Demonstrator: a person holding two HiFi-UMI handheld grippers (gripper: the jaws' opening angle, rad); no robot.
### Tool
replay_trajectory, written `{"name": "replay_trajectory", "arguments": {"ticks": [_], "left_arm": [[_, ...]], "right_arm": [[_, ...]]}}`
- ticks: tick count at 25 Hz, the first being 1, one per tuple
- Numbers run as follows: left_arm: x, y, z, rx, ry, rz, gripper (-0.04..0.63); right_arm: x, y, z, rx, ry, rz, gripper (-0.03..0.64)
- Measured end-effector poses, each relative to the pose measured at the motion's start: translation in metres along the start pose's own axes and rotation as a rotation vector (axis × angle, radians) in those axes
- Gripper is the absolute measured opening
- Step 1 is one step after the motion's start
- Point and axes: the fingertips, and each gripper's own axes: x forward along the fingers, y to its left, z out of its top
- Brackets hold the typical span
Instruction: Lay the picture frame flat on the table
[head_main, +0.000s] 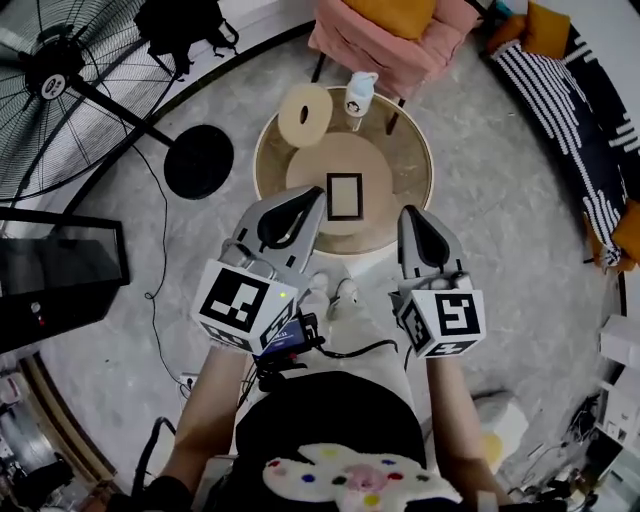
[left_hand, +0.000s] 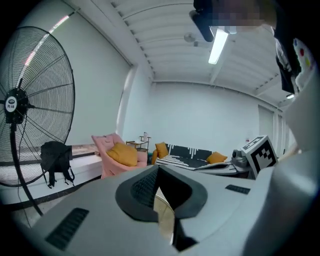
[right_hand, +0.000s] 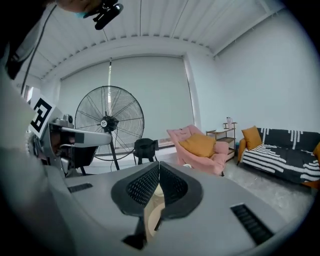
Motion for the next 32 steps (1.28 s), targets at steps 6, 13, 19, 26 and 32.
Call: {"name": "replay_trajectory", "arguments": {"ticks": [6, 13, 19, 26, 32], "left_arm": [[-0.021, -0.006, 0.04, 0.031, -0.08, -0.004, 0.014], [-0.033, -0.013, 0.062, 0.072, -0.121, -0.003, 0.015], [-0.042, -0.013, 0.072, 0.083, -0.145, -0.006, 0.015], [-0.04, -0.012, 0.071, 0.081, -0.145, -0.01, 0.014], [-0.038, -0.011, 0.067, 0.089, -0.134, -0.017, 0.015]], "right_arm": [[-0.022, 0.0, 0.033, -0.031, -0.05, 0.011, 0.032], [-0.037, -0.006, 0.071, -0.036, -0.143, 0.006, 0.032], [-0.042, 0.002, 0.087, -0.048, -0.164, 0.022, 0.032], [-0.038, 0.011, 0.09, -0.103, -0.174, 0.06, 0.032], [-0.033, 0.016, 0.078, -0.103, -0.122, 0.061, 0.032]]}}
